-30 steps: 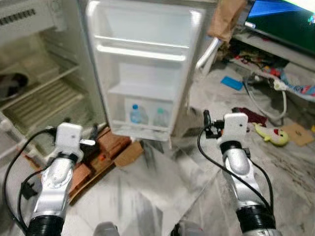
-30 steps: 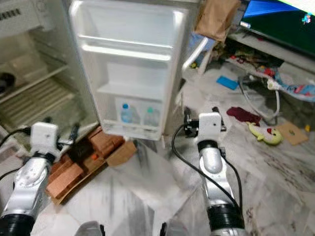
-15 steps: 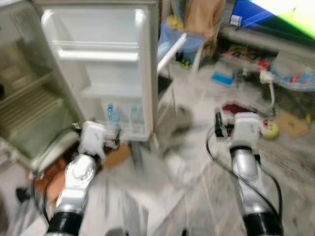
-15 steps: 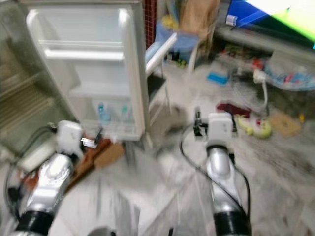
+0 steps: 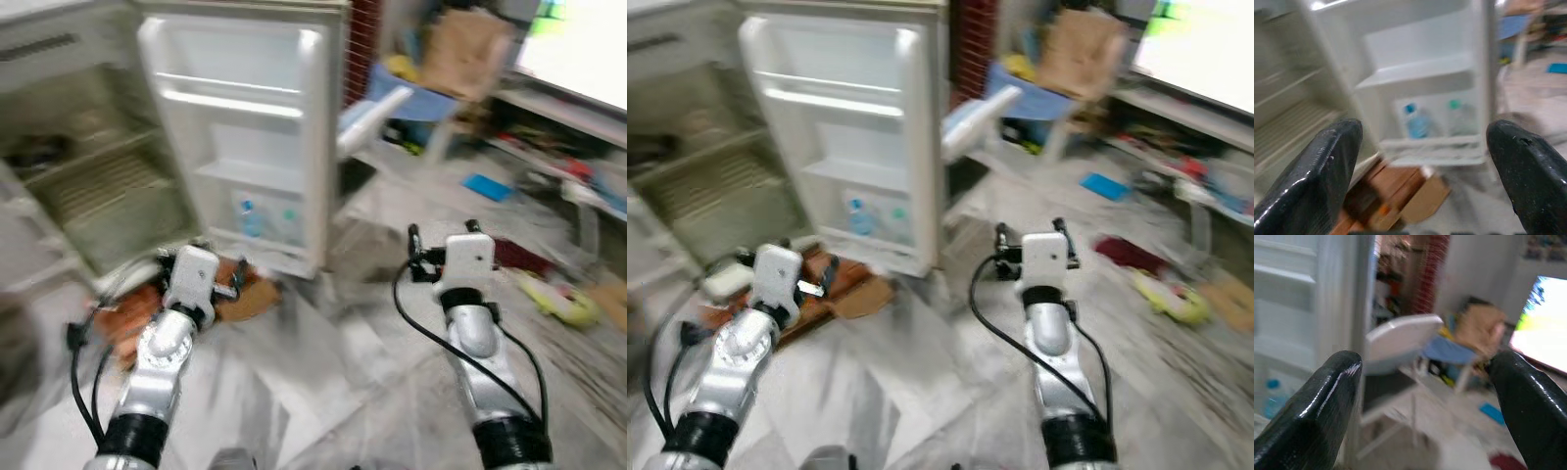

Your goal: Restocking fridge

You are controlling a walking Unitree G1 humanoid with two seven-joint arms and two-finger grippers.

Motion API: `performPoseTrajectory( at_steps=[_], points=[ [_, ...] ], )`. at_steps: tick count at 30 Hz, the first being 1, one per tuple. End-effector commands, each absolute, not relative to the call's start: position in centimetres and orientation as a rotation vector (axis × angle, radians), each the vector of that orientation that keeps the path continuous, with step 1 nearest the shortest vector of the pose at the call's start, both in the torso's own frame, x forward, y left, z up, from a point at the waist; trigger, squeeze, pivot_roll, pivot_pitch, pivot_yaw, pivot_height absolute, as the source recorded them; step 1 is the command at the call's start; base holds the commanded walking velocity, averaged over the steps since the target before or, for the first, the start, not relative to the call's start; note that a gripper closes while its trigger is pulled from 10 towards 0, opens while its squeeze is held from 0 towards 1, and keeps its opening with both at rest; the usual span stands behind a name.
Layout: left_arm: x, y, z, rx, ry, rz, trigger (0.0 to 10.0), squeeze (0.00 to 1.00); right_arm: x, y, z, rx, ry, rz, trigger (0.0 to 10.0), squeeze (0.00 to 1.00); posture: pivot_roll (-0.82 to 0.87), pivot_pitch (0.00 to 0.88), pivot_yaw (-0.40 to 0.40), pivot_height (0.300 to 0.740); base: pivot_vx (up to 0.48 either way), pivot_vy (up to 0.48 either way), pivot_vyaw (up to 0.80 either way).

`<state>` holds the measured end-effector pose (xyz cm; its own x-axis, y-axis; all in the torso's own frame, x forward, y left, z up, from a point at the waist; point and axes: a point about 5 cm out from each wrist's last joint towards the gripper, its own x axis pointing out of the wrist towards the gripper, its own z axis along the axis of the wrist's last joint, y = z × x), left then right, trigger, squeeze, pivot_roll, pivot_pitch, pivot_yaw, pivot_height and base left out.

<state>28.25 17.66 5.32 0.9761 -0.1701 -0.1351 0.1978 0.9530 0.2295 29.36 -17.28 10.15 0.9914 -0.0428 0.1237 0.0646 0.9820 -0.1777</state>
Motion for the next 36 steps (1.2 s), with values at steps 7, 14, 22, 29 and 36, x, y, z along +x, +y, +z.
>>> performPoseTrajectory(
  at_steps=[7,14,22,29,36],
  points=[
    [28.5,18.5,5.8,0.288,0.092,-0.175,10.0,0.00,29.9,-16.0,10.6,-0.198,-0.144,-0.009,10.0,0.00,-0.03,0.000,-0.016,0.740,0.402,-0.225,0.78],
    [28.5,18.4,5.7,0.288,0.092,-0.171,10.0,0.00,29.2,-15.7,9.9,-0.192,-0.127,0.005,10.0,0.00,-0.03,0.000,-0.023,0.740,0.437,0.000,0.76],
    [28.3,17.9,5.4,0.282,0.094,-0.174,10.0,0.00,29.6,-15.6,10.3,-0.215,-0.138,0.037,10.0,0.00,-0.02,0.000,-0.036,0.740,0.451,0.000,0.65],
    [27.9,17.6,4.9,0.266,0.113,-0.166,10.0,0.00,30.2,-15.6,10.6,-0.221,-0.140,0.055,10.0,0.00,-0.01,0.000,-0.053,0.740,0.439,-0.070,0.53],
    [27.3,17.1,4.7,0.215,0.117,-0.193,10.0,0.00,29.4,-15.5,9.7,-0.188,-0.117,0.088,10.0,0.00,0.00,0.000,-0.059,0.740,0.000,0.000,0.00]
  ],
)
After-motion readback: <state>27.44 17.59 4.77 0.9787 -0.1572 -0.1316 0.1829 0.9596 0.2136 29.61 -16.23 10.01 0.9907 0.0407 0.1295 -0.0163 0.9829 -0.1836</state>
